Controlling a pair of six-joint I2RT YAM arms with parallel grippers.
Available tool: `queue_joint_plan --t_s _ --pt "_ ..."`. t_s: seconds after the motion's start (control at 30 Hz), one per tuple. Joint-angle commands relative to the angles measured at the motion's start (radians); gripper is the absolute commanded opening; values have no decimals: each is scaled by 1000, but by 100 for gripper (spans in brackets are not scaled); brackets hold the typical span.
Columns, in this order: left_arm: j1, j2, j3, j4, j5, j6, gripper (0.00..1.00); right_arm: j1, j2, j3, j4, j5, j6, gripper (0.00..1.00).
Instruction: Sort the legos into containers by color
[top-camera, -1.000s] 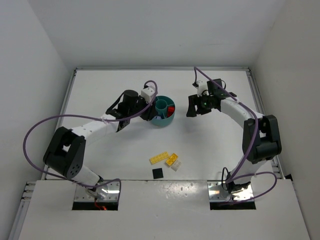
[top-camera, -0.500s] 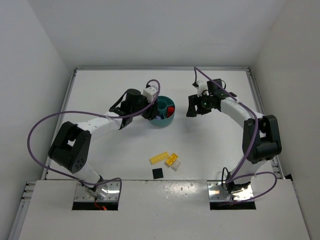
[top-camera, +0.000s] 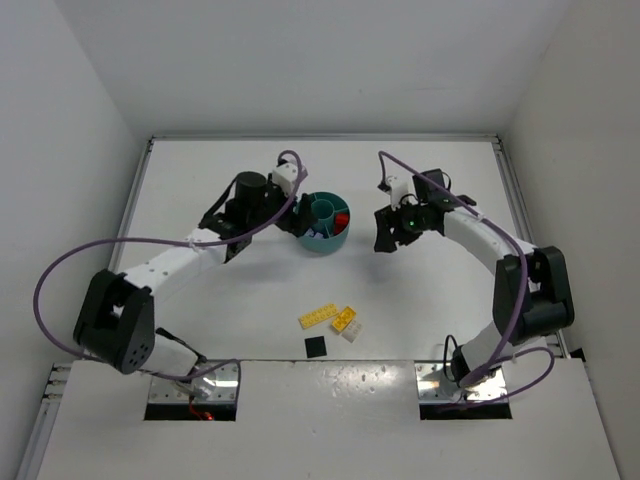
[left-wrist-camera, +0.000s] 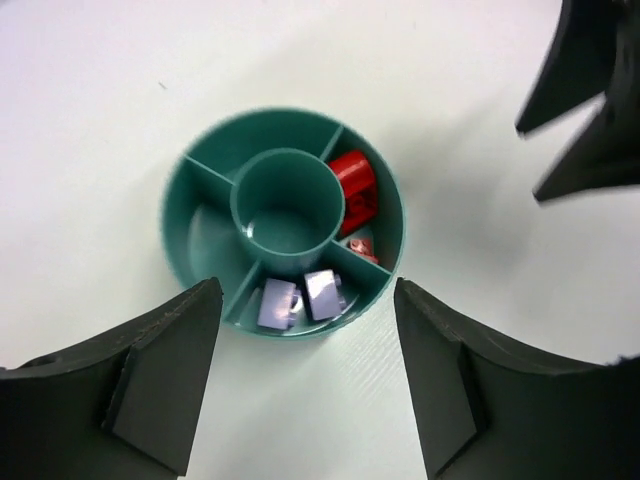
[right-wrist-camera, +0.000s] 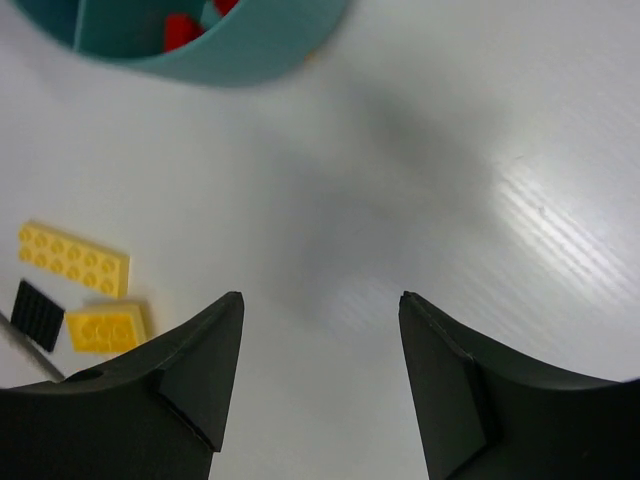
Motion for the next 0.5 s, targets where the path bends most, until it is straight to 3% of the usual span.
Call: queue_joint_plan --t_s 0.0,0.1,0.23,0.47 --pt "60 -122 -9 -24 -6 -2 75 73 -92 -34 -93 -43 -162 64" --pt "157 -148 3 -117 4 -14 76 184 -153 -102 -172 2 -316 64" --pt "270 -148 46 -288 101 15 76 305 -162 -122 -244 11 -391 64" --pt "314 -286 -34 -260 63 24 76 532 -153 -143 -264 117 -373 64"
